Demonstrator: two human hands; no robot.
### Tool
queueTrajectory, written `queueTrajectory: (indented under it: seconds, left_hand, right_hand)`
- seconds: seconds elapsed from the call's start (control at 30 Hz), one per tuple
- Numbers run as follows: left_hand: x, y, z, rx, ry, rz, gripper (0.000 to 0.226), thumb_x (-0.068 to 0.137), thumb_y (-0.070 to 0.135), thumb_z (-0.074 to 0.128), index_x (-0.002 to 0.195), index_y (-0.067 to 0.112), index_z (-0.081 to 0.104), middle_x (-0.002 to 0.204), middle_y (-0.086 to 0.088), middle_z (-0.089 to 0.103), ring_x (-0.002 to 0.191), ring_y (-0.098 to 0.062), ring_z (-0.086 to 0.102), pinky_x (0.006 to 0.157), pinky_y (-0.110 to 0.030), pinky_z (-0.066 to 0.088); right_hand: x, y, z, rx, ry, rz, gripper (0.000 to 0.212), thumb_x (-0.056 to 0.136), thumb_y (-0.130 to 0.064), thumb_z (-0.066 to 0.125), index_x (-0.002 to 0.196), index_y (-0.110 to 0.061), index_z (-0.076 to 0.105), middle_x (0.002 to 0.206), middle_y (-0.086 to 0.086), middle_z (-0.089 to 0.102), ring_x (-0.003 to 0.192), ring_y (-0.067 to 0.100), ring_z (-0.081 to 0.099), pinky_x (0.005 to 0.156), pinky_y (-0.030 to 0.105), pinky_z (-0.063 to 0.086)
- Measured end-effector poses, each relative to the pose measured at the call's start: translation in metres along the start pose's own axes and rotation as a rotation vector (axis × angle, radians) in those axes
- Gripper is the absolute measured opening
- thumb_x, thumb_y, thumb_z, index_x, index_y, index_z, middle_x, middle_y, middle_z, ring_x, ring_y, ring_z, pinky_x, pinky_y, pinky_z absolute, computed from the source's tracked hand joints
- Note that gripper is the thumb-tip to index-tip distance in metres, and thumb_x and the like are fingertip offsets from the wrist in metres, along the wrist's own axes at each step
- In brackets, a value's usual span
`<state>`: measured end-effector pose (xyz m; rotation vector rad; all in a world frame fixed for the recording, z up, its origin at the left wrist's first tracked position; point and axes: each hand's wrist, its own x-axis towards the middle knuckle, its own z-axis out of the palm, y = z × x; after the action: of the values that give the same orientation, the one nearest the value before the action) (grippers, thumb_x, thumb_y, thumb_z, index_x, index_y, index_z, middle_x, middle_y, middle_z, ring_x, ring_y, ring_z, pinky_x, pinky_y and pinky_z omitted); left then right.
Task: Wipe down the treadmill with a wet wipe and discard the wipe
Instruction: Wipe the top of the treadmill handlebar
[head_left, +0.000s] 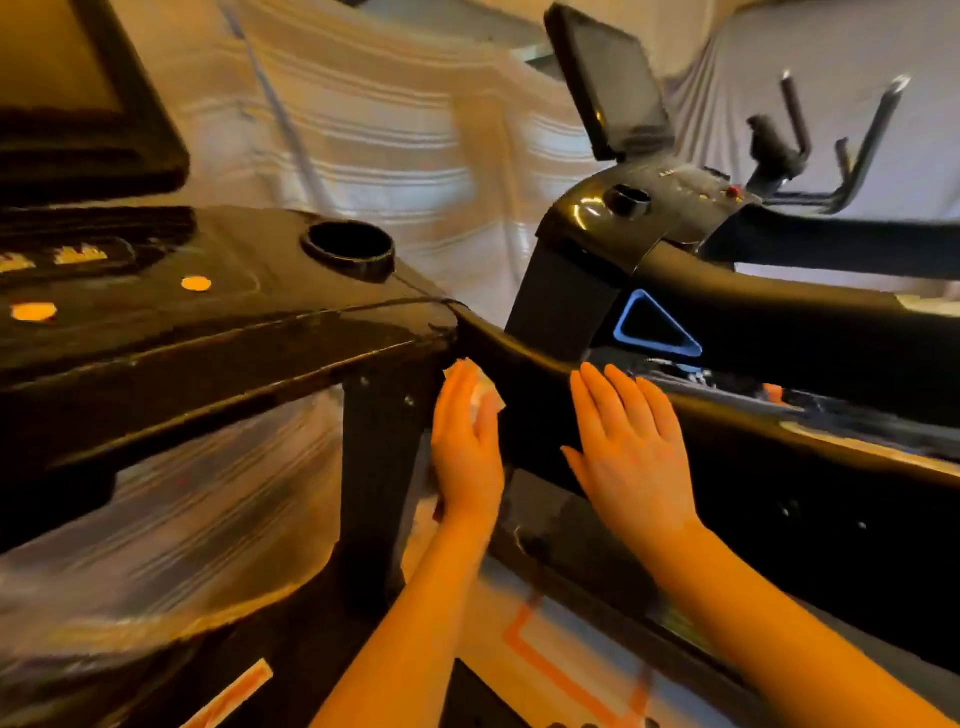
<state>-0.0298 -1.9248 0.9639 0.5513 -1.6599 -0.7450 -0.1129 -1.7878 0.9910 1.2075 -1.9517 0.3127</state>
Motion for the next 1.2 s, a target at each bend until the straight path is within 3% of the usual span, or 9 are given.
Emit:
queueTrajectory:
  seconds: [0.23, 0.5, 0.57, 0.67, 0.77, 0.87, 1.0, 1.1, 1.2]
  left_hand:
    - [0.007, -0.029, 0.048, -0.097, 0.134, 0.221, 0.043, 0.102, 0.018, 0.044, 0.141, 0.001, 0.047, 0.152, -0.01, 0.04, 0.143, -0.015, 0.033, 0.112, -0.01, 0.025]
    - [0.004, -0.046, 0.078, -0.195, 0.196, 0.329, 0.047, 0.105, 0.027, 0.037, 0.149, 0.015, 0.026, 0.157, -0.001, 0.027, 0.147, -0.017, 0.025, 0.118, -0.031, 0.029]
    - [0.005, -0.052, 0.082, -0.102, 0.241, 0.353, 0.046, 0.104, 0.027, 0.035, 0.148, 0.013, 0.034, 0.157, -0.003, 0.028, 0.148, -0.022, 0.023, 0.119, -0.044, 0.027]
    - [0.002, -0.055, 0.087, 0.119, 0.36, 0.302, 0.047, 0.1, 0.031, 0.036, 0.143, 0.019, 0.048, 0.156, -0.012, 0.032, 0.144, -0.03, 0.027, 0.116, -0.039, 0.017]
    - [0.001, -0.054, 0.086, 0.056, 0.361, 0.312, 0.045, 0.099, 0.026, 0.044, 0.142, 0.016, 0.051, 0.144, -0.011, 0.042, 0.133, -0.026, 0.039, 0.112, -0.028, 0.026]
    - [-0.001, -0.058, 0.081, -0.121, 0.271, 0.326, 0.044, 0.097, 0.011, 0.055, 0.141, 0.009, 0.049, 0.145, -0.009, 0.047, 0.135, -0.017, 0.043, 0.108, -0.034, 0.044]
    - [-0.008, -0.063, 0.081, -0.175, 0.203, 0.345, 0.045, 0.098, 0.02, 0.05, 0.141, 0.009, 0.047, 0.15, -0.005, 0.043, 0.141, -0.016, 0.038, 0.108, -0.038, 0.044]
    - [-0.012, -0.069, 0.087, -0.189, 0.183, 0.334, 0.051, 0.099, 0.03, 0.044, 0.144, 0.006, 0.045, 0.153, -0.006, 0.04, 0.144, -0.016, 0.032, 0.109, -0.043, 0.043]
    - [-0.018, -0.072, 0.094, -0.082, 0.191, 0.333, 0.057, 0.101, 0.038, 0.036, 0.149, 0.008, 0.036, 0.157, -0.005, 0.033, 0.147, -0.013, 0.023, 0.118, -0.045, 0.028]
  right_hand:
    - [-0.006, 0.005, 0.026, -0.179, 0.186, -0.053, 0.085, 0.07, -0.033, 0.085, 0.14, -0.001, 0.049, 0.14, 0.019, 0.054, 0.13, 0.038, 0.049, 0.112, 0.049, 0.032]
    - [-0.008, 0.011, 0.035, -0.3, 0.209, -0.096, 0.098, 0.071, -0.047, 0.082, 0.147, -0.001, 0.04, 0.147, 0.019, 0.046, 0.137, 0.038, 0.042, 0.116, 0.048, 0.026]
    - [-0.008, 0.012, 0.035, -0.305, 0.202, -0.108, 0.097, 0.072, -0.047, 0.082, 0.147, -0.001, 0.04, 0.148, 0.02, 0.045, 0.137, 0.038, 0.042, 0.116, 0.049, 0.025]
    - [-0.007, 0.012, 0.035, -0.311, 0.205, -0.109, 0.097, 0.071, -0.047, 0.082, 0.146, -0.001, 0.041, 0.147, 0.02, 0.047, 0.136, 0.038, 0.043, 0.115, 0.049, 0.026]
    - [-0.008, 0.012, 0.036, -0.341, 0.216, -0.105, 0.097, 0.073, -0.048, 0.081, 0.147, -0.001, 0.04, 0.148, 0.02, 0.045, 0.138, 0.038, 0.041, 0.116, 0.048, 0.022]
    - [-0.011, 0.011, 0.037, -0.379, 0.217, -0.1, 0.092, 0.082, -0.047, 0.071, 0.15, 0.0, 0.032, 0.155, 0.021, 0.034, 0.145, 0.038, 0.028, 0.12, 0.048, 0.011]
    - [-0.017, 0.013, 0.043, -0.49, 0.199, -0.108, 0.083, 0.094, -0.047, 0.054, 0.154, 0.0, 0.02, 0.161, 0.022, 0.015, 0.15, 0.037, 0.012, 0.121, 0.049, 0.003]
    - [-0.019, 0.013, 0.05, -0.53, 0.199, -0.112, 0.08, 0.095, -0.046, 0.051, 0.153, 0.001, 0.022, 0.157, 0.025, 0.025, 0.147, 0.04, 0.019, 0.121, 0.05, 0.001]
    - [-0.02, 0.014, 0.054, -0.598, 0.196, -0.124, 0.078, 0.098, -0.047, 0.042, 0.153, 0.002, 0.019, 0.157, 0.026, 0.025, 0.147, 0.041, 0.02, 0.122, 0.051, 0.002]
